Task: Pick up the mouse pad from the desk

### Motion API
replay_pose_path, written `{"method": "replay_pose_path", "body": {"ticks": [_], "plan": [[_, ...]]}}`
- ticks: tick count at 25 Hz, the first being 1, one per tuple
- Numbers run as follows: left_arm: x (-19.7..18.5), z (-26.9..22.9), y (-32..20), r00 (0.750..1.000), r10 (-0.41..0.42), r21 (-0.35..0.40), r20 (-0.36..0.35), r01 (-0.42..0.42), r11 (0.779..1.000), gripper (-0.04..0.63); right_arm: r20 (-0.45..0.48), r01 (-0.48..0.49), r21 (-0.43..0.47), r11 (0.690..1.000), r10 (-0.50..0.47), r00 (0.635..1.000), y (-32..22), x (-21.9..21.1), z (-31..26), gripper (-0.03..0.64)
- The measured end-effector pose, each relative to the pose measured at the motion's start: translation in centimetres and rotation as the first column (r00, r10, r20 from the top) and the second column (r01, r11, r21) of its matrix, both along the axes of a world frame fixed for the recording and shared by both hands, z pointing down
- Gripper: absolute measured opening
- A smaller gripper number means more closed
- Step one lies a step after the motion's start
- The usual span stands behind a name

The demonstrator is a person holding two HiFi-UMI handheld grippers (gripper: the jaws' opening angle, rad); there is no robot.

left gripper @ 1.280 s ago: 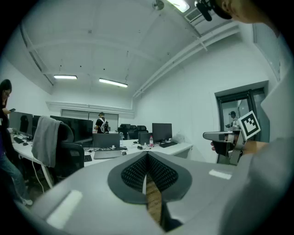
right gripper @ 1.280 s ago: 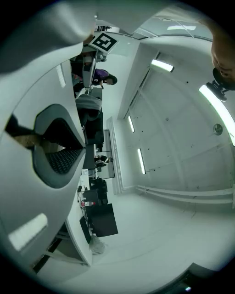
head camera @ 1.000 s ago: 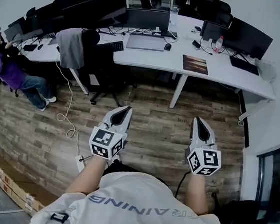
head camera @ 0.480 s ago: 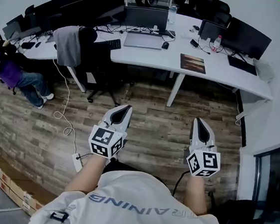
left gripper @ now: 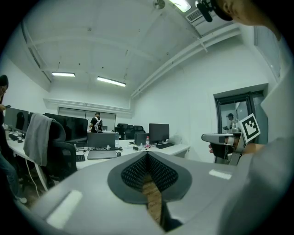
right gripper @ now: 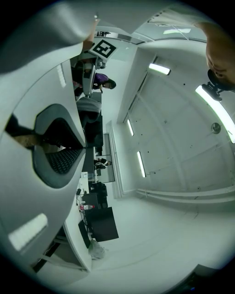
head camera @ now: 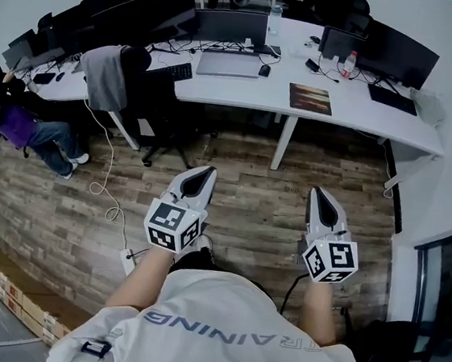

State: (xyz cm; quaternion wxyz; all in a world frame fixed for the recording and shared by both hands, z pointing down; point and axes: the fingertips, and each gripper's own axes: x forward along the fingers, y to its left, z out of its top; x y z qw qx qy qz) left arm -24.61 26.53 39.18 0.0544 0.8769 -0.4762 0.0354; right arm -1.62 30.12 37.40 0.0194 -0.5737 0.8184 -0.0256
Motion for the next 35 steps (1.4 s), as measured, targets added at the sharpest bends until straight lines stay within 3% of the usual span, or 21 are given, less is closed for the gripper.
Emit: {"method": "replay_pose_path", "body": {"ticks": [9, 16, 22, 29, 35], "plan": [[2.6, 1.2, -5.9, 0.997, 0.068, -0.030, -0.046, -0.069, 0.997, 0.000, -0.073, 0.000, -0.041, 0.999, -0.003, 0.997, -4.4, 0.7, 0.6, 0.014], [5.7, -0.4, -12.7, 0.986, 0.139, -0.003, -0.092, -0.140, 0.990, 0.000, -0.144, -0.043, -0.048, 0.998, 0.036, 0.989, -10.2, 2.1, -1.5, 0.014], [5.6, -0.9, -18.5, 0.983, 0.160, 0.013, -0.094, -0.160, 0.987, 0.000, -0.151, -0.094, -0.054, 0.994, 0.085, 0.985, -15.5, 2.9, -2.4, 0.014], [4.2, 0.3, -25.0, 0.983, 0.153, -0.029, -0.105, -0.157, 0.987, 0.000, -0.145, -0.126, -0.101, 0.987, 0.110, 0.983, -22.0, 2.2, -0.7, 0.014], [6.0, 1.5, -29.7, 0.978, 0.184, -0.056, -0.099, -0.190, 0.980, 0.000, -0.142, -0.175, -0.138, 0.975, 0.155, 0.978, -25.5, 4.5, 0.8, 0.014]]}}
